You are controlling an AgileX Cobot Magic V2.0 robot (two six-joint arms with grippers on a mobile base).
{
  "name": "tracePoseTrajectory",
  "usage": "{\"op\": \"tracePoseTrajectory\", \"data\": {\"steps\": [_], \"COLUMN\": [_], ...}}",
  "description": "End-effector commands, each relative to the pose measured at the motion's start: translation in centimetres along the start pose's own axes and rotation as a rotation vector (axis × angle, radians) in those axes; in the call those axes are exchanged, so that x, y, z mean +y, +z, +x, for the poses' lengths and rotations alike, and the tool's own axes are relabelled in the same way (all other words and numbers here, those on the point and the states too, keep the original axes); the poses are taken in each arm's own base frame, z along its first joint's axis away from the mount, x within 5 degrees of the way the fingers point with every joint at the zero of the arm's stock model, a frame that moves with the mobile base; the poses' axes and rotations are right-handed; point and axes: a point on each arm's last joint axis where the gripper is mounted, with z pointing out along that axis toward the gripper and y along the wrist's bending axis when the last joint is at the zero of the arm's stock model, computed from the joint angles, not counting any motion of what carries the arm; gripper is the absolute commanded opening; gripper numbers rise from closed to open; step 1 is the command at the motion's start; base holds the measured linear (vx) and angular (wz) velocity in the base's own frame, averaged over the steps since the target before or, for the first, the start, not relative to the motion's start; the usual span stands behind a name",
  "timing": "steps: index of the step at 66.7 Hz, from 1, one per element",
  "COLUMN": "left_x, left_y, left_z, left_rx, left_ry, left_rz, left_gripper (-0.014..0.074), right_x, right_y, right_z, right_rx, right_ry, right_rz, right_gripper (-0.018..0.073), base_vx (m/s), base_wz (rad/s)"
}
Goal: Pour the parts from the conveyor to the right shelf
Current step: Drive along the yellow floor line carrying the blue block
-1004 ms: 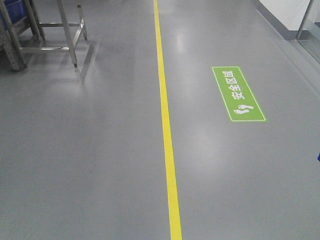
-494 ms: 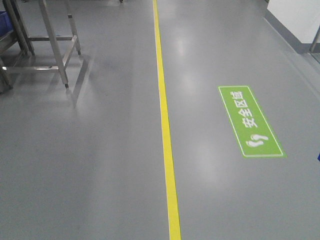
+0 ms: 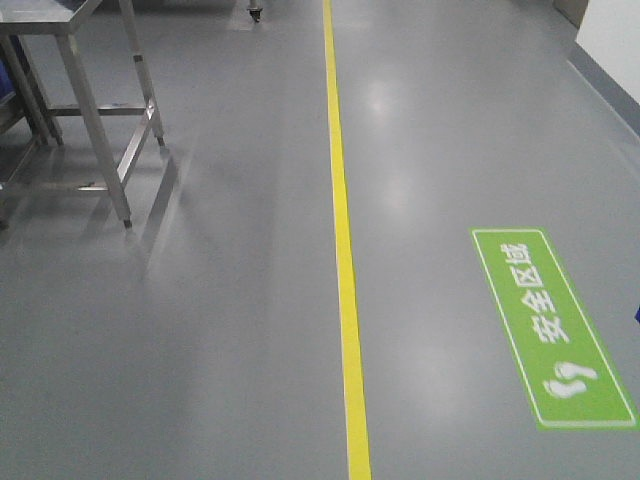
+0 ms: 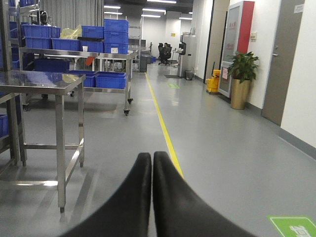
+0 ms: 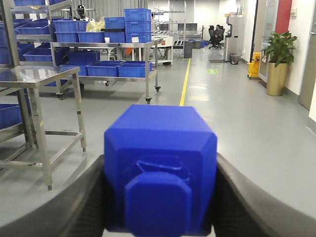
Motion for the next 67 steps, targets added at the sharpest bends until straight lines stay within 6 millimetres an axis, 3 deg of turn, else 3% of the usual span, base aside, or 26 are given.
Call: {"op": "tracePoseTrajectory", "data": {"steps": [1,67], "left_x": [-0.04,-0.04], "left_y": [-0.04,-0.04], "left_z": [0.14,0.14], "left_rx": [-0.061,-0.061], "left_ry": [-0.016,-0.016], "left_rz": [0.014,0.014], "left_gripper": [-0.0006,-0.0006], "right_x": [-0.01,-0.01], "right_y": [-0.09,-0.09], "right_z": [-1.61,-1.61], "right_rx": [-0.098,-0.099], "right_ry": [-0.015,-0.015], "right_rz": [0.001,0.001], "right_gripper": [-0.0004,-0.0004], "base_vx": [0.76,0.81], "base_wz": [0.05,0.01]}}
